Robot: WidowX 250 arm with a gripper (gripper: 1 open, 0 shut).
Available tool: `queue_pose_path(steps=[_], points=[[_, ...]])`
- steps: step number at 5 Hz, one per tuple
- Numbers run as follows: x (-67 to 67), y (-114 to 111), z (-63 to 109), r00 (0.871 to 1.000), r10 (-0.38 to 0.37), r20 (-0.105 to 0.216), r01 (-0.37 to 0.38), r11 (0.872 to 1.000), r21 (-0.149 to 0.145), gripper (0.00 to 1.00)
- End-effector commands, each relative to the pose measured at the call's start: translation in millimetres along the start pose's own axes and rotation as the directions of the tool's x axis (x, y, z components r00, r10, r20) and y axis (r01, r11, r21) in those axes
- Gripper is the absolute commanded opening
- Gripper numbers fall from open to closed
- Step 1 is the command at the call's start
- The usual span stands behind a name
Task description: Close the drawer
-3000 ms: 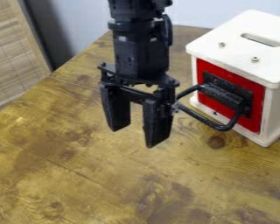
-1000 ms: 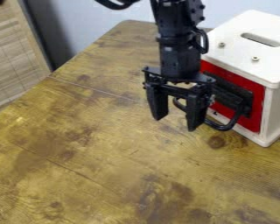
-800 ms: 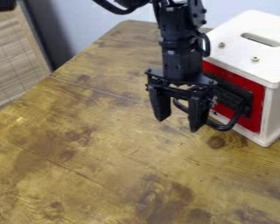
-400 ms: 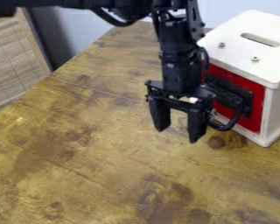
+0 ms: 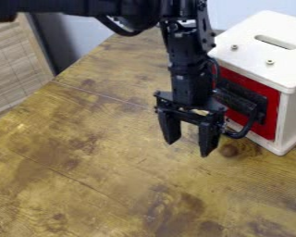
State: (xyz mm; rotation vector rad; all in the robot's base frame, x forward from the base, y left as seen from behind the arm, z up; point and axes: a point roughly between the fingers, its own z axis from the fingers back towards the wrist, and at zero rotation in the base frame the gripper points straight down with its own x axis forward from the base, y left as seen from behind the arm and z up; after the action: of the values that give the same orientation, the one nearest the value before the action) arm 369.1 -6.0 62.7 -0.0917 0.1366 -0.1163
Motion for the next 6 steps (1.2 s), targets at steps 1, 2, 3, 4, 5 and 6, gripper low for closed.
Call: queue_pose_path(steps=[1, 2, 3, 4, 5, 6], points=[[1.9, -3.9, 25.9, 0.996, -0.010, 0.089, 0.009, 1.000, 0.005, 1.00], [2.4, -3.5, 23.7, 0.995, -0.010, 0.098, 0.009, 1.000, 0.006, 1.00], [2.4, -2.8, 21.8, 0.994, -0.007, 0.110, 0.006, 1.000, 0.007, 1.00], [3.0, -2.1, 20.2, 0.992, -0.003, 0.124, 0.002, 1.000, 0.009, 1.00], [3.7, -1.0, 19.7, 0.990, 0.000, 0.139, -0.001, 1.000, 0.011, 1.00], [4.5, -1.4, 16.7, 0.989, 0.006, 0.145, -0.007, 1.000, 0.009, 1.00]])
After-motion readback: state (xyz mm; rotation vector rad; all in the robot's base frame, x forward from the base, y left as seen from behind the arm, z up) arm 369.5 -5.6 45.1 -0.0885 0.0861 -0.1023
